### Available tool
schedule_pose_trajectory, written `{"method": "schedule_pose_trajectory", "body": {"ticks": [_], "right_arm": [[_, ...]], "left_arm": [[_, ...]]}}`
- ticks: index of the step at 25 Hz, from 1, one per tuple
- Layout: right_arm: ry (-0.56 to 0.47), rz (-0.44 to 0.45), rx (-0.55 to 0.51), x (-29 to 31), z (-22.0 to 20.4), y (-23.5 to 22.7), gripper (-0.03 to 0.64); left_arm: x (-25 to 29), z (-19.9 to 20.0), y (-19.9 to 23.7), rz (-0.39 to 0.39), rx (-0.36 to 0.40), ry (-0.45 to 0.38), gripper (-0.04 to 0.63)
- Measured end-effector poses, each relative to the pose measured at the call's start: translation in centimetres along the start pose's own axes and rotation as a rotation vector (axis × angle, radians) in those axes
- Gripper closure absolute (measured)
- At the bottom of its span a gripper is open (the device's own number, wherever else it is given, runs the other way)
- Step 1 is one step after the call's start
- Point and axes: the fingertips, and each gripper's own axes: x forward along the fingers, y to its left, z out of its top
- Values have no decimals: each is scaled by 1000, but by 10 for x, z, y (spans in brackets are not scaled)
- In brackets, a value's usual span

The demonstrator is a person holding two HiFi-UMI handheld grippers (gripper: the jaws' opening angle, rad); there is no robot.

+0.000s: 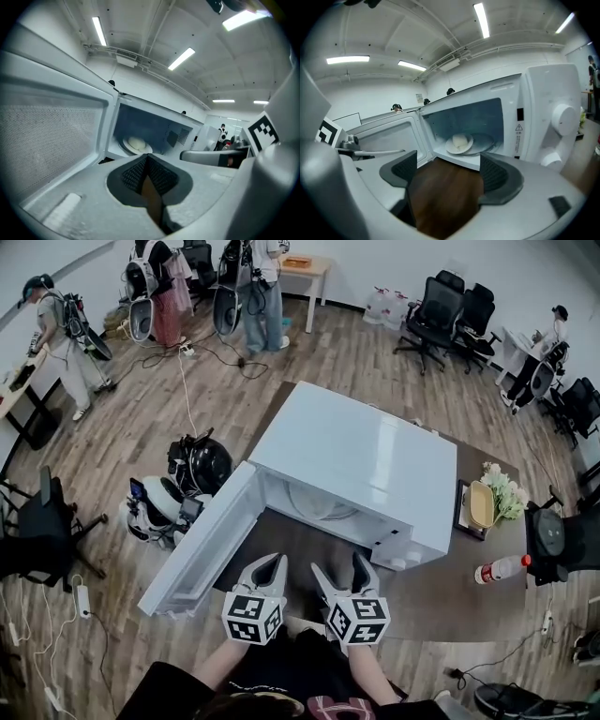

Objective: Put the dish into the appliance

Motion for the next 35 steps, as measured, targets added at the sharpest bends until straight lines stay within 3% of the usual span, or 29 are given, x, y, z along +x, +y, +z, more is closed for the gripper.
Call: {"method": "schedule_pose_trajectory", "body": {"ticks": [5, 15, 24, 35], "right_arm": [[-8, -19, -41, -25, -12, 1, 322], [-2, 24, -52, -45, -32, 5, 438], [-39, 14, -112, -45, -23, 4, 590], [-21, -25, -89, -44, -25, -9, 609]], "left_arm": [[-12, -8, -16, -4, 7, -13, 594], [-23, -26, -41, -4, 33, -14, 594], [-21, -30, -50, 2, 38, -22, 593], [-8, -28, -59, -1, 72, -15, 593]]}}
